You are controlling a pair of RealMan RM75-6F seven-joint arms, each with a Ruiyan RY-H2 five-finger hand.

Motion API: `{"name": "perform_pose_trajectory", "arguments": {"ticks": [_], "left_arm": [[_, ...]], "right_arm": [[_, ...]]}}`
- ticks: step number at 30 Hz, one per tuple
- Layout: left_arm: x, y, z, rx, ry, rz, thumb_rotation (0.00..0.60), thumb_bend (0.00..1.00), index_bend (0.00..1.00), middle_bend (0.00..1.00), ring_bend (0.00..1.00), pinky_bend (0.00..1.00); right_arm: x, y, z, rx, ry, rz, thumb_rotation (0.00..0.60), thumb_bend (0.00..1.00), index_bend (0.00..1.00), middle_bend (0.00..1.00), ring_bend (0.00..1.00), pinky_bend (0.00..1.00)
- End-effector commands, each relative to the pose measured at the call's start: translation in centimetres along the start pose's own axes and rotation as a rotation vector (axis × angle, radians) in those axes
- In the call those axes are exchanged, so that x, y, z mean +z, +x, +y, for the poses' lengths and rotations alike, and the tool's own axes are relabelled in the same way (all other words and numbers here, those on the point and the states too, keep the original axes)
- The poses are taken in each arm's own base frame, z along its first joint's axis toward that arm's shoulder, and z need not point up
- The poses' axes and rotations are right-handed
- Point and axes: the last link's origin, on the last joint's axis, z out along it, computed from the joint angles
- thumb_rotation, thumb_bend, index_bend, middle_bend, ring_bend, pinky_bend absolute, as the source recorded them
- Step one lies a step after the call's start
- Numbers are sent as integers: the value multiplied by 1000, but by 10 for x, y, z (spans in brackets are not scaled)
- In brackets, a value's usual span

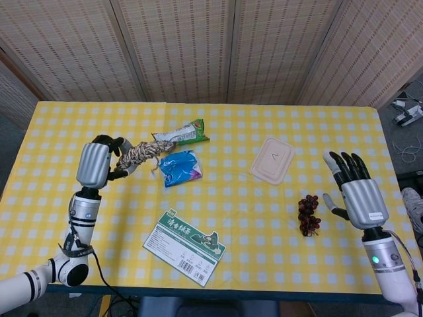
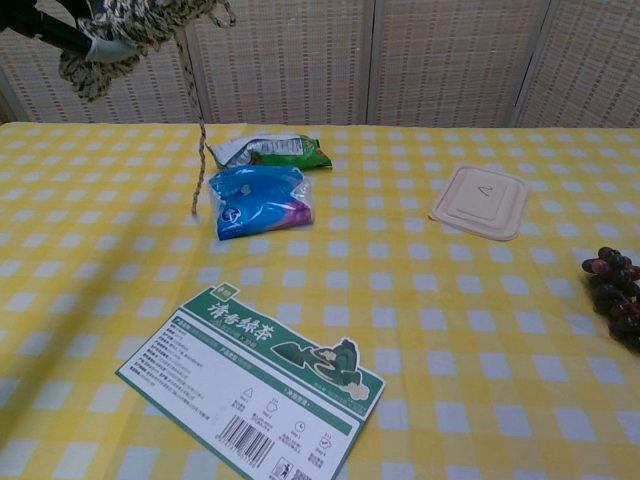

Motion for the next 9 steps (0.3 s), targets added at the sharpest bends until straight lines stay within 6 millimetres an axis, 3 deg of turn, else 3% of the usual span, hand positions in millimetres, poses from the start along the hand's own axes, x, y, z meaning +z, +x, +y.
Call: {"name": "perform_pose_trajectory", "arguments": {"ticks": [1, 9], "left_arm": [[0, 1, -1, 0, 3, 3, 600, 306, 722, 807, 585, 371], [-1, 5, -2, -3, 12, 12, 600, 305, 722, 807, 585, 371]], "right_arm": [[-37, -11, 12, 18, -46, 2, 600, 327, 0, 82, 0, 0], [-67, -19, 18, 33, -72, -6, 600, 327, 0, 90, 0, 0]]}}
